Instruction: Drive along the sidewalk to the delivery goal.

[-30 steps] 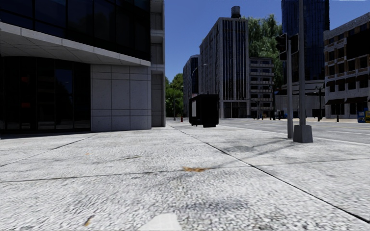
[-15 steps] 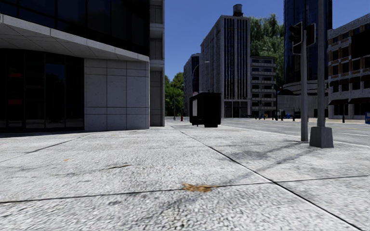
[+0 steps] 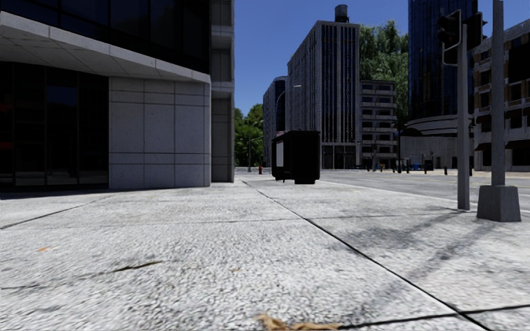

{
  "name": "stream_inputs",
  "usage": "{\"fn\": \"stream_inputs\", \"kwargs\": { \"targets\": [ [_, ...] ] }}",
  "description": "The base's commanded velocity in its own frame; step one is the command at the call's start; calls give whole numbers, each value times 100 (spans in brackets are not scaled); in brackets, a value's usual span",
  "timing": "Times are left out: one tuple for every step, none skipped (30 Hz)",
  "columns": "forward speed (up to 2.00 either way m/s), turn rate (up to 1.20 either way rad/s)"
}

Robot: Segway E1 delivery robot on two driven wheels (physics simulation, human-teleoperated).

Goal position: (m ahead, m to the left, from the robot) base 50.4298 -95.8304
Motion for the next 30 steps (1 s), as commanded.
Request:
{"fn": "stream_inputs", "kwargs": {
  "targets": [
    [200, 0],
    [200, 0],
    [200, 0],
    [200, 0],
    [200, 0],
    [200, 0],
    [200, 0],
    [200, 0],
    [200, 0],
    [200, 0],
    [200, 0],
    [200, 0],
    [200, 0],
    [200, 0],
    [200, 0],
    [200, 0],
    [200, 0],
    [200, 0],
    [200, 0],
    [200, 0],
    [200, 0],
    [200, 0],
    [200, 0],
    [200, 0],
    [200, 0],
    [200, 0],
    [200, 0],
    [200, 0],
    [200, 0],
    [200, 0]
  ]
}}
